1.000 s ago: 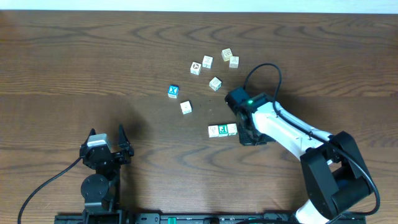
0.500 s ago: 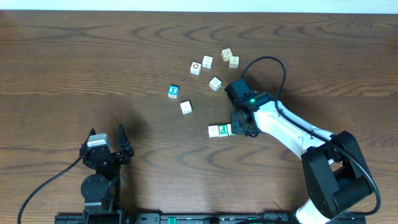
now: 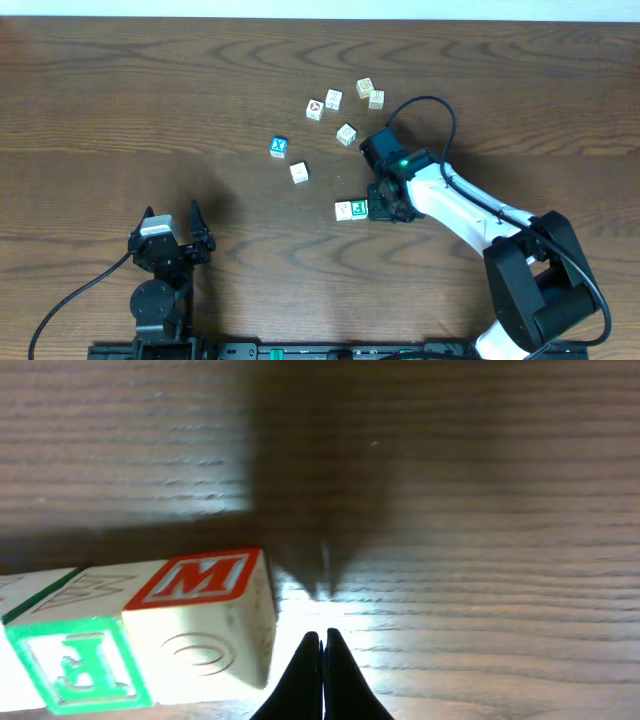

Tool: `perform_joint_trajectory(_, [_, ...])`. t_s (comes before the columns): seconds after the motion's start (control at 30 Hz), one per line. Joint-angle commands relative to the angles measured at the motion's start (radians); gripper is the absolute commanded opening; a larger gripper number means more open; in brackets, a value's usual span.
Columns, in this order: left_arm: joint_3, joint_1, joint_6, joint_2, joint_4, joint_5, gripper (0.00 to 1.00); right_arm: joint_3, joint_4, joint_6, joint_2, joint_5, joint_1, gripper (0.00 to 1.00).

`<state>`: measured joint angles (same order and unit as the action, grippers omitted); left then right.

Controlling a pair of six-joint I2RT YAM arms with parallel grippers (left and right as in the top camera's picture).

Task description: Lift 3 blocks

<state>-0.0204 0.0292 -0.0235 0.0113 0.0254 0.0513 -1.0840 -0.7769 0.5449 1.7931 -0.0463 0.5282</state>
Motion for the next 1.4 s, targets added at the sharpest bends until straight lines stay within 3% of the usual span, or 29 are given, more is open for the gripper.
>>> perform_joint_trajectory(0.0, [0.016, 0.003, -0.001, 0.0, 0.045, 0.009, 0.75, -0.011, 0.0, -0.003, 0.011, 0.011, 0.018, 0.01])
perform_joint_trajectory(0.7, [0.016, 0.003, -0.001, 0.0, 0.045, 0.009, 0.75, -0.011, -0.004, -0.003, 0.011, 0.028, 0.046, 0.01])
perform_joint_trajectory(0.97, [0.016, 0.003, -0.001, 0.0, 0.045, 0.009, 0.75, -0.014, -0.043, 0.019, -0.002, -0.126, 0.013, 0.01])
perform_joint_trajectory(1.17, [0.016, 0.003, -0.001, 0.0, 0.045, 0.009, 0.75, -0.039, -0.102, 0.014, -0.104, -0.245, -0.063, 0.01])
perform_joint_trajectory(1.37, [0.016, 0.003, 0.0, 0.0, 0.045, 0.009, 0.75, -0.077, -0.102, -0.075, -0.303, -0.23, -0.166, 0.01])
